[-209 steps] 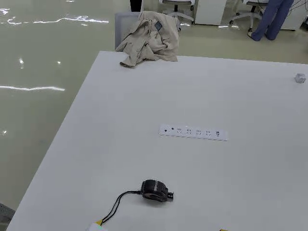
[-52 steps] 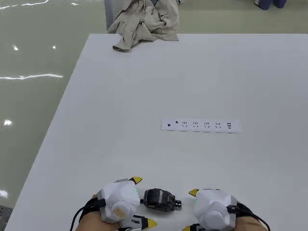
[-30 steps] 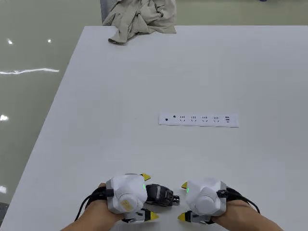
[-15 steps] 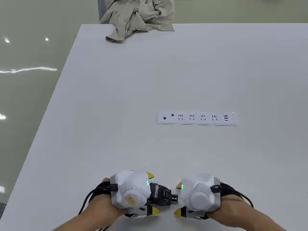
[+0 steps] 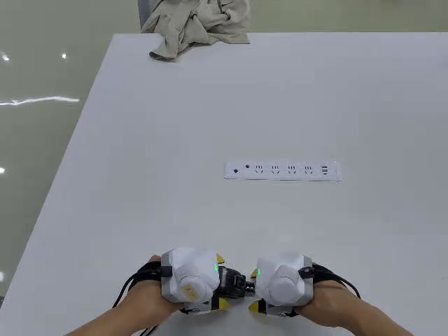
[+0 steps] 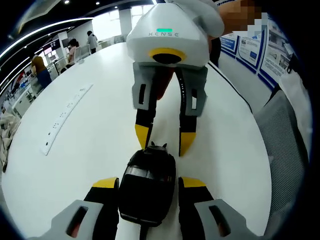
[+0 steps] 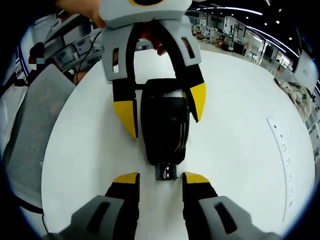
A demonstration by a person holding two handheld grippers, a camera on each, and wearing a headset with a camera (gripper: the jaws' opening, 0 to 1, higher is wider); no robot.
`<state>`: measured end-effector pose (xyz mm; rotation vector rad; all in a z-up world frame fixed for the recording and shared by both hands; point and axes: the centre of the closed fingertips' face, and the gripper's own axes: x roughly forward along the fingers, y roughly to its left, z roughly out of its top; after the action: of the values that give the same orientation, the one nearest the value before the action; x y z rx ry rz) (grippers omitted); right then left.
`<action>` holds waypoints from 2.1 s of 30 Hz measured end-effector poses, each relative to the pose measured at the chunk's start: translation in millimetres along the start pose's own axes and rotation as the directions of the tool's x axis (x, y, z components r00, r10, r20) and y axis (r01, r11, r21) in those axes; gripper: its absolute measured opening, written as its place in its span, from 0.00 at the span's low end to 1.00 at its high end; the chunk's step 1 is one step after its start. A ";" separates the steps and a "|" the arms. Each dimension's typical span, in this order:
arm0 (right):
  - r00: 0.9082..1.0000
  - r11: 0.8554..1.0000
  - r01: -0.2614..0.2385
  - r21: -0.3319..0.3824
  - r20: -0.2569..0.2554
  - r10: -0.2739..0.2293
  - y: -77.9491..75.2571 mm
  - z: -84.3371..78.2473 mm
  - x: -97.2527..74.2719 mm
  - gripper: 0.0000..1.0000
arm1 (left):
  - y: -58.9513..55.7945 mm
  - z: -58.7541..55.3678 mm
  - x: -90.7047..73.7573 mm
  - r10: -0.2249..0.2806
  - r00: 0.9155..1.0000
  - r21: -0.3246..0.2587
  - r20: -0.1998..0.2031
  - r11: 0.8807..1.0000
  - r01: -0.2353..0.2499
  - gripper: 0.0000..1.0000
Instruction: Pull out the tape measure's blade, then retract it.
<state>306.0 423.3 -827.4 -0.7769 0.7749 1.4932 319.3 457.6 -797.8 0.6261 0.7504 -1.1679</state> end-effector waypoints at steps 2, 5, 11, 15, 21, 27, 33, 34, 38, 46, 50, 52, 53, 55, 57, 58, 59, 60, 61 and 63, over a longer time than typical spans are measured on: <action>1.000 1.000 -0.001 -0.015 0.003 0.001 0.2 -0.4 -0.7 0.33 | 0.1 0.1 -0.4 -0.001 1.000 0.010 -0.004 1.000 0.001 0.44; 1.000 1.000 -0.015 -0.004 0.013 0.015 -0.1 -0.3 -0.9 0.33 | 0.1 0.4 -0.7 -0.003 1.000 0.019 -0.010 1.000 0.004 0.43; 1.000 1.000 -0.001 -0.029 0.020 0.001 -3.1 0.0 0.0 0.29 | 2.2 1.2 -1.1 -0.003 1.000 0.033 -0.016 0.999 0.003 0.39; 1.000 1.000 0.009 -0.029 0.024 -0.008 -5.8 0.3 0.7 0.26 | 3.2 1.7 -1.3 -0.004 1.000 0.037 -0.017 0.999 0.004 0.37; 0.999 0.999 0.013 -0.034 0.030 -0.012 -5.7 1.9 2.1 0.22 | 3.4 0.4 -0.2 -0.001 1.000 0.041 -0.021 0.999 0.002 0.37; 0.999 1.000 0.014 -0.026 0.033 -0.013 -6.0 2.7 1.6 0.19 | 2.9 1.4 -1.0 0.000 1.000 0.047 -0.022 0.999 0.001 0.37; 0.999 1.000 0.013 -0.013 0.033 -0.013 -7.4 2.8 2.0 0.16 | 2.5 1.0 -0.6 0.002 1.000 0.058 -0.027 0.998 0.000 0.37; 0.999 1.000 0.015 -0.010 0.033 -0.014 -7.6 2.8 2.1 0.16 | 2.4 0.7 -0.5 0.002 1.000 0.058 -0.028 0.998 0.000 0.37; 0.999 1.000 0.020 -0.002 0.040 -0.020 -7.3 3.1 1.2 0.16 | 2.3 0.9 -0.7 0.000 1.000 0.064 -0.023 0.998 0.001 0.36; 0.998 0.999 0.020 -0.039 0.057 -0.018 -7.9 2.8 1.5 0.15 | 2.4 0.2 -0.3 -0.009 1.000 0.079 -0.024 0.997 0.011 0.35; 0.998 0.999 0.018 -0.050 0.059 -0.015 -7.9 2.3 1.0 0.15 | 2.3 -0.3 -0.2 -0.013 0.999 0.084 -0.029 0.996 0.016 0.35; 0.998 0.998 0.018 -0.055 0.057 -0.014 -7.8 2.3 1.0 0.15 | 2.2 0.3 -0.8 -0.014 0.999 0.087 -0.030 0.996 0.016 0.35; 0.998 0.998 0.018 -0.057 0.058 -0.015 -7.9 2.2 1.0 0.14 | 2.0 0.2 -0.8 -0.012 0.999 0.093 -0.033 0.996 0.015 0.35; 0.998 0.998 0.020 -0.059 0.054 -0.016 -8.2 1.9 0.4 0.14 | 1.9 -0.1 -0.8 -0.012 0.999 0.102 -0.038 0.995 0.016 0.35; 0.998 0.998 0.020 -0.062 0.055 -0.016 -8.3 1.6 0.2 0.14 | 2.2 -1.1 0.1 -0.012 0.999 0.114 -0.045 0.993 0.017 0.35; 0.998 0.998 0.018 -0.056 0.057 -0.015 -8.5 1.4 0.2 0.14 | 2.3 -1.3 0.1 -0.014 0.999 0.114 -0.047 0.993 0.019 0.35; 0.998 0.998 0.019 -0.058 0.057 -0.015 -8.6 1.3 0.2 0.14 | 2.4 -1.4 0.1 -0.014 0.999 0.112 -0.048 0.994 0.020 0.35; 0.998 0.998 0.020 -0.059 0.058 -0.016 -8.8 1.2 0.2 0.14 | 2.4 -1.1 -0.4 -0.015 0.999 0.113 -0.049 0.993 0.021 0.35; 0.998 0.998 0.020 -0.059 0.059 -0.017 -8.8 1.2 -0.1 0.14 | 2.4 -0.9 -0.6 -0.015 0.999 0.113 -0.051 0.993 0.021 0.35; 0.998 0.998 0.022 -0.062 0.061 -0.018 -9.1 1.0 -0.6 0.14 | 2.6 -1.1 -0.2 -0.012 0.998 0.114 -0.054 0.993 0.018 0.35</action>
<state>315.1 424.3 -826.6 -0.7813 0.6760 1.5218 321.5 459.3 -798.3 0.7502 0.7376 -1.2184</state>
